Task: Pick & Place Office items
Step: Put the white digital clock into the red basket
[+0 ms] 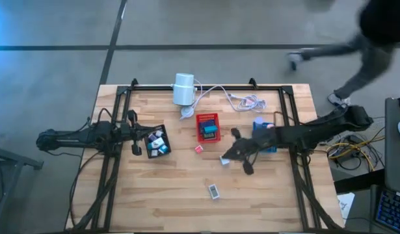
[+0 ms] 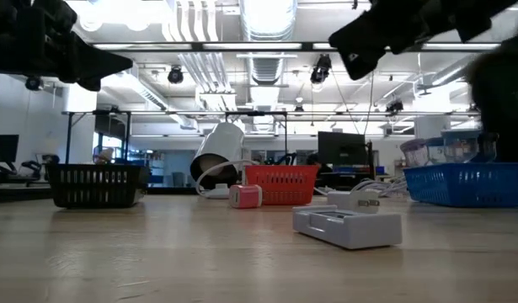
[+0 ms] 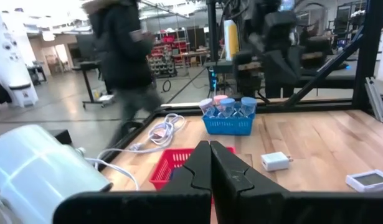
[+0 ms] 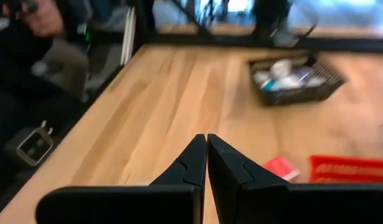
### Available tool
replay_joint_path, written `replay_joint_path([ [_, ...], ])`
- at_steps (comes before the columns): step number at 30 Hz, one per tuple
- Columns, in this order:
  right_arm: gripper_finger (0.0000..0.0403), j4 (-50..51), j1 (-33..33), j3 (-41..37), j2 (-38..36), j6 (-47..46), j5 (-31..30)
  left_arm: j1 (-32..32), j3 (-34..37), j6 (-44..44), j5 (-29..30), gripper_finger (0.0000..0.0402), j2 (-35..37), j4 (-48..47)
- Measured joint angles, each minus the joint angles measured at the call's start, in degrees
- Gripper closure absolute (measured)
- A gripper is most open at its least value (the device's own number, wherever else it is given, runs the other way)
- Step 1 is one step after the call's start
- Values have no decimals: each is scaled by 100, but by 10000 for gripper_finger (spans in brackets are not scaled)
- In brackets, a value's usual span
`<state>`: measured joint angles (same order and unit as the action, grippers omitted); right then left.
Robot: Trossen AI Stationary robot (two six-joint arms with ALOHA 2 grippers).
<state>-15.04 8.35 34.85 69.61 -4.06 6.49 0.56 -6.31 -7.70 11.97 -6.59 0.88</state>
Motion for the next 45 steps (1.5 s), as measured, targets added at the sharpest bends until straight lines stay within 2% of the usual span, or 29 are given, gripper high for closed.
replay_joint_path([
  [7,388,1518,426,1408,1150,-255,4,0,-1,468,-2,401,0,-9],
  [10,368,2113,661,2033,1595,-355,5,0,0,751,-4,401,0,-6],
  [17,271,3348,1303,3397,2620,-276,-89,0,1,1255,-24,401,0,-13],
  [24,169,4893,1583,4433,3512,153,-444,0,-1,1360,-37,401,-9,-52],
  [30,117,5213,1575,4709,3944,16,-497,0,1,1377,-37,401,-22,-53],
  [45,54,5022,1507,4772,4568,16,-495,2,1,1392,-35,401,-134,-61],
])
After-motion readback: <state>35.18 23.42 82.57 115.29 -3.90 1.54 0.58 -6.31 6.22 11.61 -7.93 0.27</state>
